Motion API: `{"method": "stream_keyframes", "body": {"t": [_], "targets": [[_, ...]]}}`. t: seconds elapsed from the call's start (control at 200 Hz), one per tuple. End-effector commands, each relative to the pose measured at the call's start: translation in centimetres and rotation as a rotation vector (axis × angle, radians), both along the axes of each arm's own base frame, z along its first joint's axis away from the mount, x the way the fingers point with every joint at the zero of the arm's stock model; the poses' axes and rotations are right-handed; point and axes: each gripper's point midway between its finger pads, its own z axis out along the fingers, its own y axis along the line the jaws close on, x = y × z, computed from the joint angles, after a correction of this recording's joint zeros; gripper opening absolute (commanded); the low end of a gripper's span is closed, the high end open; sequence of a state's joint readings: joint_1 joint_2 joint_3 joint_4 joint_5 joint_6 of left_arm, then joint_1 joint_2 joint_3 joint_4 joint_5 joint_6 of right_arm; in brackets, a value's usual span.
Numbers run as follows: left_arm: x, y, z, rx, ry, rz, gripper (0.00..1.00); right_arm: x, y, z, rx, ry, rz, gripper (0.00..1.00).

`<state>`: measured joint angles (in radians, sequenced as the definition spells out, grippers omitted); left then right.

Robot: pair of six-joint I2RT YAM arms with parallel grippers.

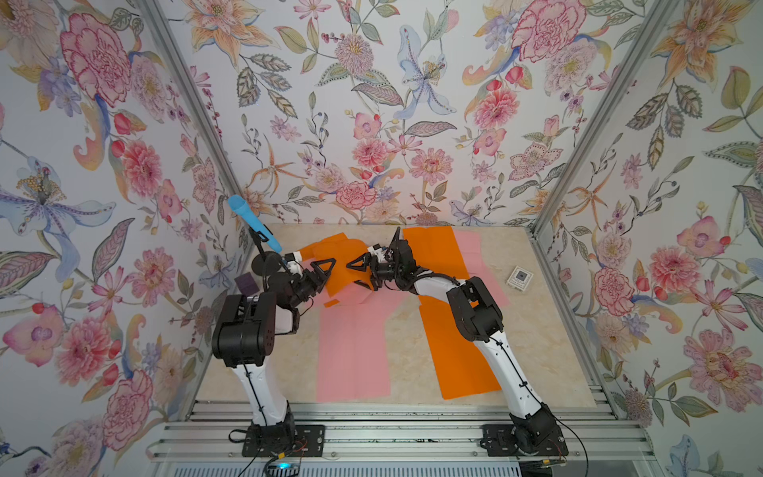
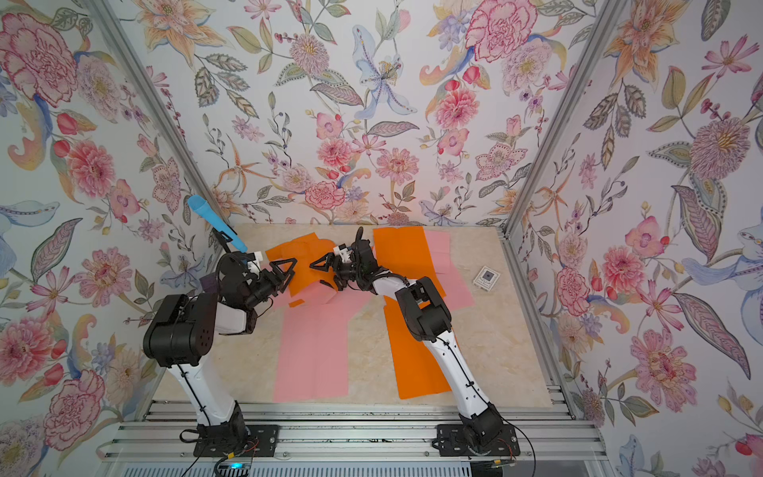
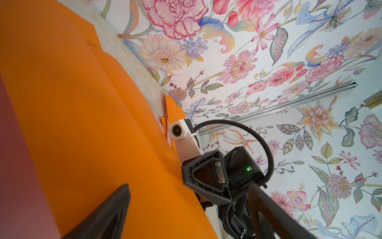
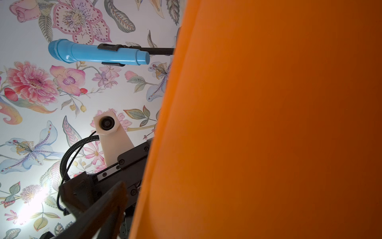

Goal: Sort the scattered colored papers by color
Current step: Pick up the colored paper.

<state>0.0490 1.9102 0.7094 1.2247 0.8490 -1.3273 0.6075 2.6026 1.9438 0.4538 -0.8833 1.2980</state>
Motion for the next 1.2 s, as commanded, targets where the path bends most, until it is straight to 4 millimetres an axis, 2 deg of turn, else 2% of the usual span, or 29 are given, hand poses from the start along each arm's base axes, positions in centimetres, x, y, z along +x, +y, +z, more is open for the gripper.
{"method": "stream_keyframes", "body": {"t": [0.0, 0.095, 0.205, 0.35, 0.46, 0.691, 0.796, 0.891, 1.056, 1.196], "targets": [[0.4, -0.1, 1.5, 0.036, -0.048, 0.003, 0.91, 0.2, 0.0, 2.6, 0.1, -0.003, -0.028, 0.87], [0.4, -0.1, 1.2, 0.054, -0.037, 0.006, 0.9, 0.6, -0.5, 3.0, 0.125, -0.001, -0.048, 0.72], [0.2, 0.0, 0.7, 0.078, -0.021, 0.007, 0.91, 0.7, -1.2, 2.8, 0.083, -0.017, -0.062, 0.62], [-0.1, 0.1, 0.1, 0.136, 0.002, 0.009, 0.9, 0.3, -2.1, 1.6, -0.086, -0.06, -0.046, 0.58], [-0.3, 0.2, 0.0, 0.168, 0.009, 0.012, 0.91, -0.2, -3.2, -0.2, -0.242, -0.06, -0.021, 0.58], [-0.5, 0.4, 0.2, 0.209, 0.014, 0.016, 0.91, -0.6, -5.3, -1.4, -0.374, -0.079, -0.014, 0.58], [-0.7, 0.5, 0.0, 0.221, 0.019, 0.017, 0.91, -0.8, -6.7, -2.4, -0.503, -0.115, -0.013, 0.58], [-0.9, 0.4, 0.0, 0.227, 0.018, 0.017, 0.91, -1.0, -8.0, -3.0, -0.616, -0.154, -0.01, 0.66], [-1.0, 0.4, -0.1, 0.229, 0.018, 0.015, 0.91, -1.3, -9.1, -3.3, -0.636, -0.147, -0.006, 0.71], [-1.1, 0.4, 0.0, 0.229, 0.015, 0.013, 0.91, -1.6, -9.1, -2.0, -0.624, -0.172, 0.002, 0.84]]}}
